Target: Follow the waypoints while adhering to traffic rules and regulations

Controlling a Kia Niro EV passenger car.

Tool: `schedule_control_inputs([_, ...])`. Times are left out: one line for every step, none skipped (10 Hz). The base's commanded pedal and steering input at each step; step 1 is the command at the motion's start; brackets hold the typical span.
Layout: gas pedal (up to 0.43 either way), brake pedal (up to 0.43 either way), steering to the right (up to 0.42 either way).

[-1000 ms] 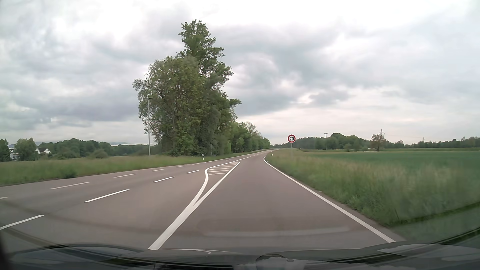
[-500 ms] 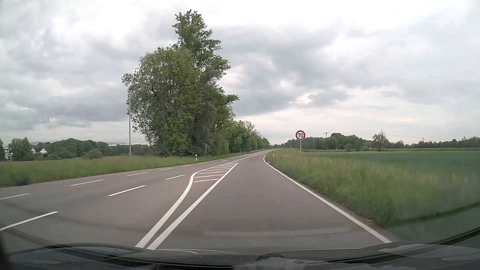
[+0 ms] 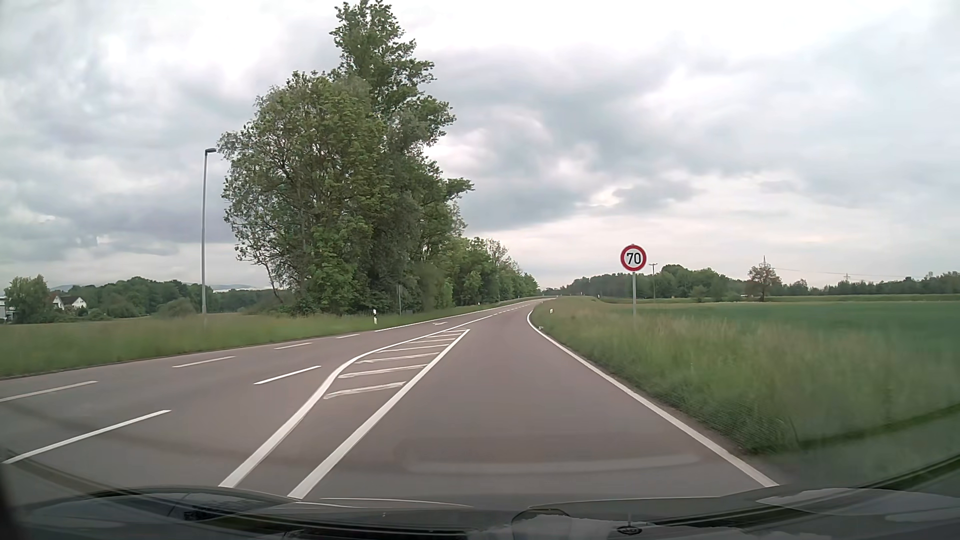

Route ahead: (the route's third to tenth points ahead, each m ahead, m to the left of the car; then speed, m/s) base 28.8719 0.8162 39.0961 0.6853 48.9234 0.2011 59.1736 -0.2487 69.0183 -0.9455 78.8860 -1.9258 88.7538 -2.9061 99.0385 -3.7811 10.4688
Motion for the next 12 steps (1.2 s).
schedule_control_inputs([0.228, 0.0, 0.003])
schedule_control_inputs([0.228, 0.0, 0.003])
schedule_control_inputs([0.228, 0.0, 0.003])
schedule_control_inputs([0.228, 0.0, 0.003])
schedule_control_inputs([0.22, 0.0, 0.003])
schedule_control_inputs([0.22, 0.0, 0.003])
schedule_control_inputs([0.22, 0.0, 0.003])
schedule_control_inputs([0.22, 0.0, 0.003])
schedule_control_inputs([0.22, 0.0, 0.003])
schedule_control_inputs([0.22, 0.0, 0.003])
schedule_control_inputs([0.22, 0.0, 0.003])
schedule_control_inputs([0.22, 0.0, 0.003])
